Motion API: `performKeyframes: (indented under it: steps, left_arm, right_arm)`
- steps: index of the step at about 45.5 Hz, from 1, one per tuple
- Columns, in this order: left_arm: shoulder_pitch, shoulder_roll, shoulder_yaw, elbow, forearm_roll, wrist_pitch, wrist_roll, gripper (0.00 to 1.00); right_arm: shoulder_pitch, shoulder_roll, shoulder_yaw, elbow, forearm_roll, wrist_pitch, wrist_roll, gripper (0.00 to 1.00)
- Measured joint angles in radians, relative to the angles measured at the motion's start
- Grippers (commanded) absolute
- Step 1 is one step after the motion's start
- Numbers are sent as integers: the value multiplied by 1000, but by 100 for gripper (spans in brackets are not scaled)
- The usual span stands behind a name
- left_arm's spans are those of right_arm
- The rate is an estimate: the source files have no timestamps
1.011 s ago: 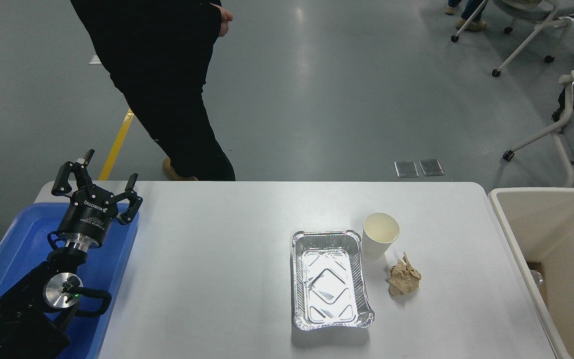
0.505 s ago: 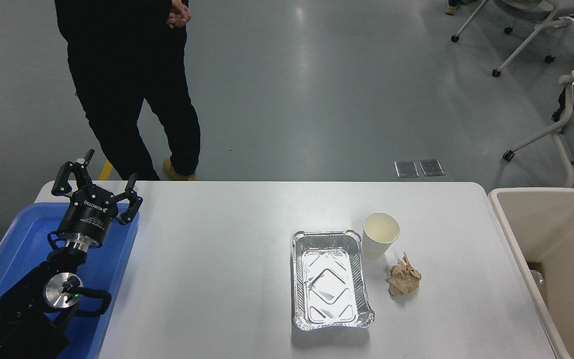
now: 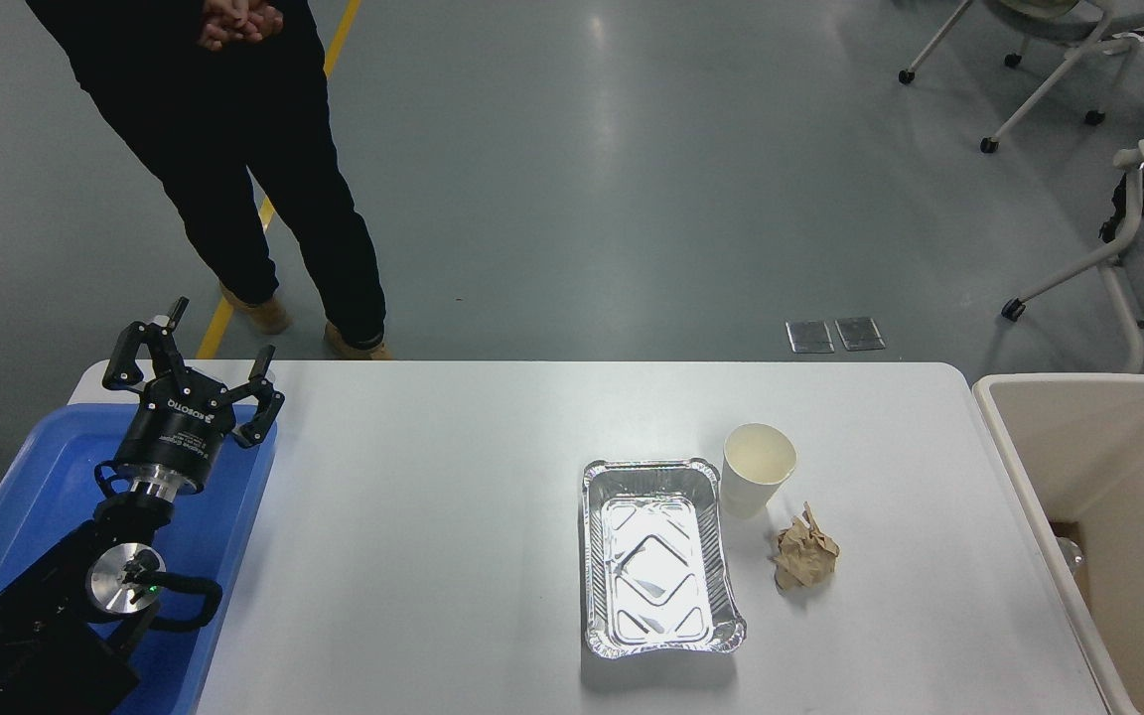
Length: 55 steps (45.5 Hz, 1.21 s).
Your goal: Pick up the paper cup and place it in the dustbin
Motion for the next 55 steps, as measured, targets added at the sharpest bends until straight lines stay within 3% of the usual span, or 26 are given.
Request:
performKeyframes:
  steps: [19, 31, 42, 55]
  left_arm:
    - [0, 0, 0, 0, 0, 0, 0, 98]
    - [0, 0, 0, 0, 0, 0, 0, 98]
    - [0, 0, 0, 0, 0, 0, 0, 98]
    - [0, 0, 0, 0, 0, 0, 0, 98]
  right_arm:
    - [2, -6, -2, 5, 0, 2, 0, 100]
    - [117, -131, -59, 109, -1, 9, 0, 100]
    - [414, -256, -364, 268, -2, 10, 0, 100]
    - [785, -261, -807, 432, -11, 17, 0, 100]
